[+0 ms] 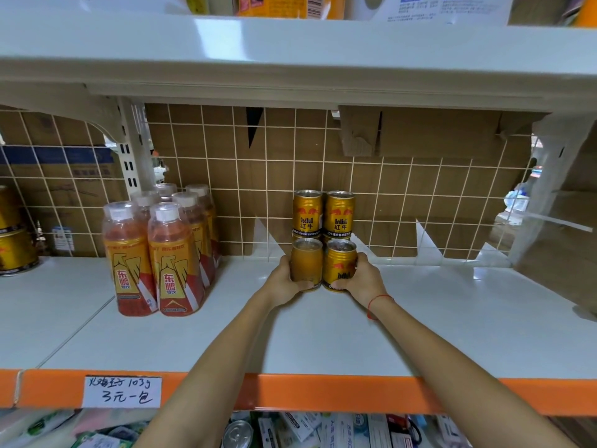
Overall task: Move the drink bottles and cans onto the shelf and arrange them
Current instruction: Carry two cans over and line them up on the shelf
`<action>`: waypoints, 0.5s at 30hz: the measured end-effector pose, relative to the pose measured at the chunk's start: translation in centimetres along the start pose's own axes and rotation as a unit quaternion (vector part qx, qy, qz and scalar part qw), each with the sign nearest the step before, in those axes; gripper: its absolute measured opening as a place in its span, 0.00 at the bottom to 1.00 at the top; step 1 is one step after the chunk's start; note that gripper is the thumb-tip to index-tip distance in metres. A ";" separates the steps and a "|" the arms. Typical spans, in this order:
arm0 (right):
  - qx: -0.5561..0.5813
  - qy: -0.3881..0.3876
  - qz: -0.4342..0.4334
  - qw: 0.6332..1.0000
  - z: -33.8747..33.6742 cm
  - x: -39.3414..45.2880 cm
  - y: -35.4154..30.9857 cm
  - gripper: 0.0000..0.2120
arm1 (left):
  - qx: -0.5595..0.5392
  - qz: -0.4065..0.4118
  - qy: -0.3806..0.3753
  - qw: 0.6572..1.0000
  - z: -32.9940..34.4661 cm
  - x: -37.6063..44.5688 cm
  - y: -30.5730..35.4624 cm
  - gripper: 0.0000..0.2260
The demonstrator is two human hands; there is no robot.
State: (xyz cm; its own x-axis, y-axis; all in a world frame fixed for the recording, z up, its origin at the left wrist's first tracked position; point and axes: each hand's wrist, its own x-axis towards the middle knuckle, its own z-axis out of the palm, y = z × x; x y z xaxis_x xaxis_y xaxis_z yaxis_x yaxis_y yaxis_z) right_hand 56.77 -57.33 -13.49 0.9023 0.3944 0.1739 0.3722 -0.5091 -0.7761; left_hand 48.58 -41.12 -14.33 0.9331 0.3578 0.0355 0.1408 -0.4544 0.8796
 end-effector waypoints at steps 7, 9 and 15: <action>0.035 -0.005 -0.010 0.999 -0.3 -0.5 -1.0 0.40 | -0.017 -0.017 -0.020 1.000 -0.4 -0.8 1.4 0.43; 0.047 0.003 -0.008 0.999 -0.6 -0.6 -1.6 0.45 | -0.020 -0.017 -0.012 1.000 -0.8 -1.3 1.8 0.45; 0.025 0.045 -0.012 0.999 -2.2 -1.3 -4.0 0.35 | 0.042 0.001 0.019 0.999 -2.8 -3.3 4.0 0.45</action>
State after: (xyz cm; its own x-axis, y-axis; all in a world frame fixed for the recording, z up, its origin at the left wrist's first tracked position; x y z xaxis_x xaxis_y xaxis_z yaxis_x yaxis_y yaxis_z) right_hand 54.58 -57.47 -9.30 0.9098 0.3353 0.2446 0.3849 -0.4610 -0.7996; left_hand 45.11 -41.84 -9.63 0.9203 0.3871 0.0567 0.1677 -0.5214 0.8367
